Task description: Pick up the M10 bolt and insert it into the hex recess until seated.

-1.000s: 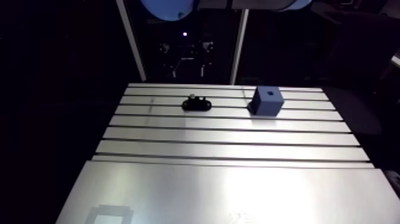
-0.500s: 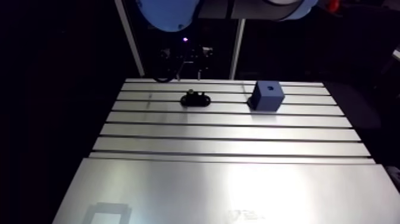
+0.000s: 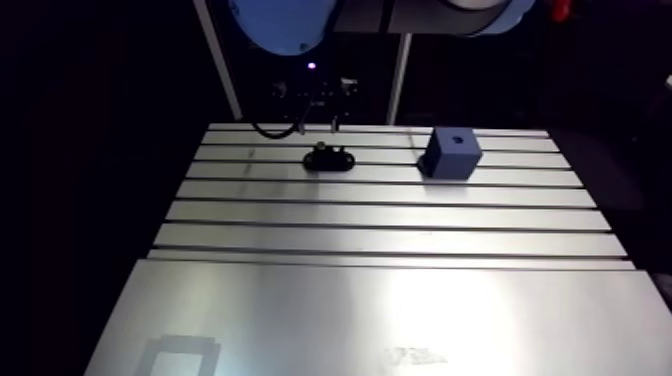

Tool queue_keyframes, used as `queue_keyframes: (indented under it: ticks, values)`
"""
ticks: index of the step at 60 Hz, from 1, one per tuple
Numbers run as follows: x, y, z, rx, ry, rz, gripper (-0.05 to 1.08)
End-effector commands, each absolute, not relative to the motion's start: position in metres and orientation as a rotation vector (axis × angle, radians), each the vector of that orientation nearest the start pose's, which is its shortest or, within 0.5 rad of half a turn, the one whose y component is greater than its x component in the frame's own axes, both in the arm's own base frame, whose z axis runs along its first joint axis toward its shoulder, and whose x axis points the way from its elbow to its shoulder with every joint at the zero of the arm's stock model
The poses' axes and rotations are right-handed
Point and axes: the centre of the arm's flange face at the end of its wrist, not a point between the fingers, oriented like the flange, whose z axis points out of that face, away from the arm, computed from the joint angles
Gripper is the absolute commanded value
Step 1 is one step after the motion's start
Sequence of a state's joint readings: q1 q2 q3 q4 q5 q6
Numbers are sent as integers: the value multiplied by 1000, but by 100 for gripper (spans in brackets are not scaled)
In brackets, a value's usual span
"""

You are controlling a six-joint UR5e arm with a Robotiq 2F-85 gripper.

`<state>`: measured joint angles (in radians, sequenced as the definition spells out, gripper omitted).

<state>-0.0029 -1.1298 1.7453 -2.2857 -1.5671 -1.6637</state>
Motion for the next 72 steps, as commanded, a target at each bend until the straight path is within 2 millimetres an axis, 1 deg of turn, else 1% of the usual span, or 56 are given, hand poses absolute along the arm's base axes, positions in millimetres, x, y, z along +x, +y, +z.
queue_keyframes:
  ticks: [1, 7, 11, 21, 72]
  values:
    - [-611, -134, 227, -147, 3233, 1, 38]
    - [-612, -134, 227, -150, 3240, 1, 39]
    - [-612, -134, 221, -150, 3231, 3, 40]
    - [-609, -135, 218, -153, 3225, 2, 40]
    - [-606, -131, 213, -151, 3245, 10, 41]
